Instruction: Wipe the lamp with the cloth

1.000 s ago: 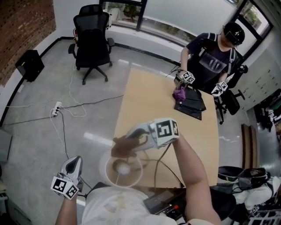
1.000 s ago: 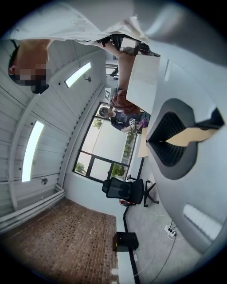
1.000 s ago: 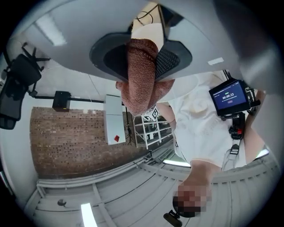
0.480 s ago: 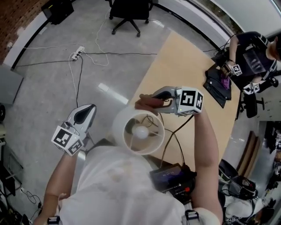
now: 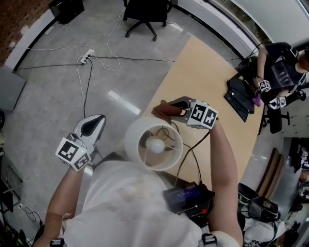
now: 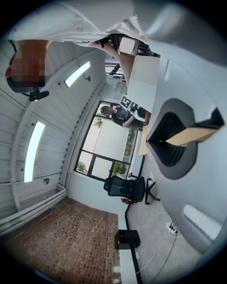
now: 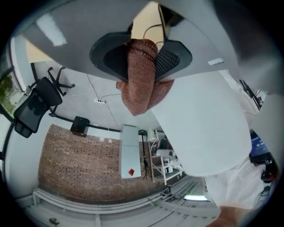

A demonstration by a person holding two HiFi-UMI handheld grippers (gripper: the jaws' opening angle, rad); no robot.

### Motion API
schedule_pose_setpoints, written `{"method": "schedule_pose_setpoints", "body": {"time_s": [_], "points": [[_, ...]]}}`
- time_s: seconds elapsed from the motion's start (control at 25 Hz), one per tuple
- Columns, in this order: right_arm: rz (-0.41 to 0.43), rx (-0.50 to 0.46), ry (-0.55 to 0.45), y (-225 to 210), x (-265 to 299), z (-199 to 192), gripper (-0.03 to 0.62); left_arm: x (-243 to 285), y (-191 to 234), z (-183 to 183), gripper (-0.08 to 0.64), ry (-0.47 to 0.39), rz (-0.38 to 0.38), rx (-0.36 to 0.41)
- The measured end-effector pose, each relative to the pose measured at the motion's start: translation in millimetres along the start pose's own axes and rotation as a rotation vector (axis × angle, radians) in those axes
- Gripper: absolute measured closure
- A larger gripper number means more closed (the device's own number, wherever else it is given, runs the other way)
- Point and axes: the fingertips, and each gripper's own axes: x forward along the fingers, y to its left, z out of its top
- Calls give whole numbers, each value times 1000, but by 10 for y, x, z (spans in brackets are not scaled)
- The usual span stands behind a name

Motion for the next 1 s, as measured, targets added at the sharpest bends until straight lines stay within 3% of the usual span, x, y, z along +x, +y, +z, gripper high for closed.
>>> {"method": "schedule_pose_setpoints", "body": {"time_s": [0.12,0.2,0.36,0.48,0.64,0.76,1.0], "points": [[9,10,-197,-6,-400,457,419,-74,54,34,558,-5,24,4],[63,-31,-306,73,-717,855,420,-86,68,66,558,-15,30,10],[221,-98,-392,344,-1075,1420,419,-75,37,27,558,-22,24,3],[319,-164,-302,466,-1066,1585,419,-54,-12,27,558,-23,16,4],[424,-240,-67,490,-707,1393,419,-63,3,28,558,-36,23,-1],[432,-277,72,412,-289,1175,417,-122,99,-15,558,-37,46,-16],[397,-344,190,227,218,860,416,-256,140,-100,558,-37,100,-57]]}}
